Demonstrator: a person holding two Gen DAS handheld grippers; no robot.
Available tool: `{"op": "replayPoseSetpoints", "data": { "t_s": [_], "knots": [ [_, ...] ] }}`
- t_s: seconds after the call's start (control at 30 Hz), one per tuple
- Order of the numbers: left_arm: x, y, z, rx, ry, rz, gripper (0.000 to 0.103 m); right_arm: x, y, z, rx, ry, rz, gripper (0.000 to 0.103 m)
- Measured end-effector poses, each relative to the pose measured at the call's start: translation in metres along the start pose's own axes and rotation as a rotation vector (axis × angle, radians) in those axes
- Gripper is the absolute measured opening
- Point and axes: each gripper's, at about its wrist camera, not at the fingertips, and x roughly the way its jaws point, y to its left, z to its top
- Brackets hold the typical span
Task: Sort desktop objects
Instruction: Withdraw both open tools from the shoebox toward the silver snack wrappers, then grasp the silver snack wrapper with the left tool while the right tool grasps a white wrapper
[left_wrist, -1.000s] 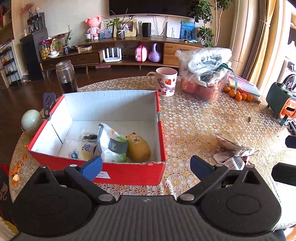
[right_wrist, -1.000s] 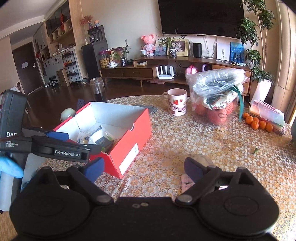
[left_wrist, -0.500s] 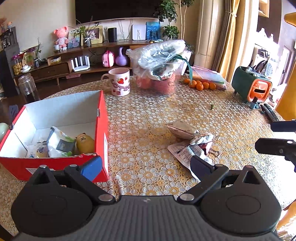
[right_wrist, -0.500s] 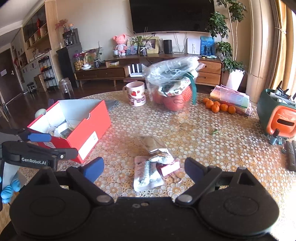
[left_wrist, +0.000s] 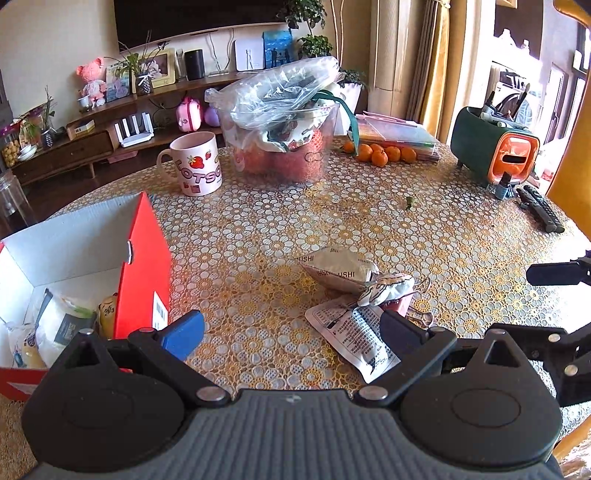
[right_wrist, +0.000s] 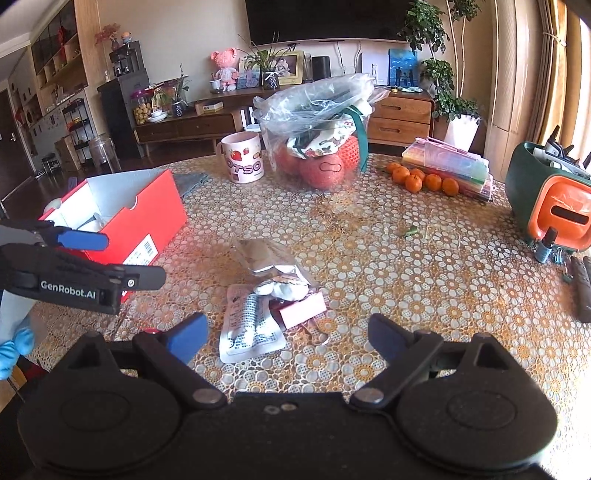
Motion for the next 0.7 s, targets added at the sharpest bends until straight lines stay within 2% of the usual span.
{"op": "replayPoseSetpoints", "data": {
  "t_s": [0.3,0.5,0.7],
  "knots": [
    [0.051,-0.012,0.034,0.046,0.048,-0.035,0.102,0.046,0.002,0.008,-0.064,0.039,0.023,0.090],
    [0.095,-0.009,0.058,-0.025,0.150,-0.076,0.102,0.076,0.005,0.018,-0.086,0.057,0.037,0.087],
    [0.130,-0.008,0.068,-0.103,0.217,-0.071,0.102,0.106,0.005,0.028,-0.089,0.077,0.043,0.085]
  ]
}}
